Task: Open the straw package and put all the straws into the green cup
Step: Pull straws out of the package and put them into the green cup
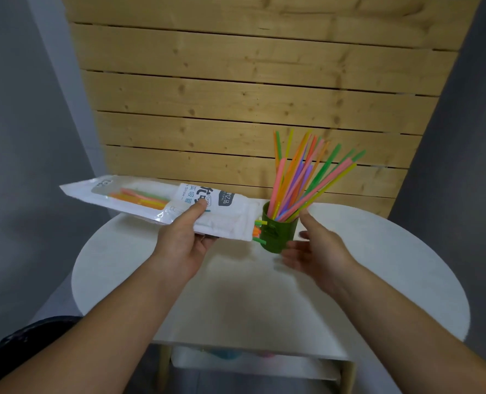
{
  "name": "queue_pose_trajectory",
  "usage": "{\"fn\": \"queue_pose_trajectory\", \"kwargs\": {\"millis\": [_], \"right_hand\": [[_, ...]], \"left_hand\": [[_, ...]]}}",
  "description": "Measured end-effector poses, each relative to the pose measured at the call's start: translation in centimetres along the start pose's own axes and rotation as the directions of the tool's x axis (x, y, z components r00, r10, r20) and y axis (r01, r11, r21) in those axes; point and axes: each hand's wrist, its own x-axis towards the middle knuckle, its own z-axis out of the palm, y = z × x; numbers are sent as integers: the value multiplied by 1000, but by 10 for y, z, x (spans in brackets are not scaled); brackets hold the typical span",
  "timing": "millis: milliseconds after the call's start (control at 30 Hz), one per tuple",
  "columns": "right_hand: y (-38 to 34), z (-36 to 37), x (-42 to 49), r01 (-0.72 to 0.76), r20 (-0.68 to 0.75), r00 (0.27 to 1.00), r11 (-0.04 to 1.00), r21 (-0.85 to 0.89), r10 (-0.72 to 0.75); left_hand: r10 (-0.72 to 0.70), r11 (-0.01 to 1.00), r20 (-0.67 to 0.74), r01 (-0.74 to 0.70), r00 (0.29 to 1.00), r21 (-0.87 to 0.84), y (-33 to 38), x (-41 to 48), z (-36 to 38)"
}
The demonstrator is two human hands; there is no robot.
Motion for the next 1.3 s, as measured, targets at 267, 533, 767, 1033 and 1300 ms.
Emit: {"fn": "queue_pose_trajectory", "kwargs": {"millis": [267,533,767,1033,1300], "right_hand": [[23,28,-26,-306,335,933,775,552,130],[20,34,-28,-263,311,947,744,614,78],[16,24,-19,191,120,974,981,8,-191],[3,14,-18,436,189,896,877,-200,-402],[-12,-2,-12,500,181,865,836,-226,-469]], "left_hand": [[209,937,209,-257,955,236,-9,-12,14],[228,928,179,-269,957,257,-9,-9,12],[104,984,41,-109,994,139,-2,-1,3],[24,997,-4,-24,1000,79,0,0,-1],[-46,998,-25,47,999,39,2,1,-3]]}}
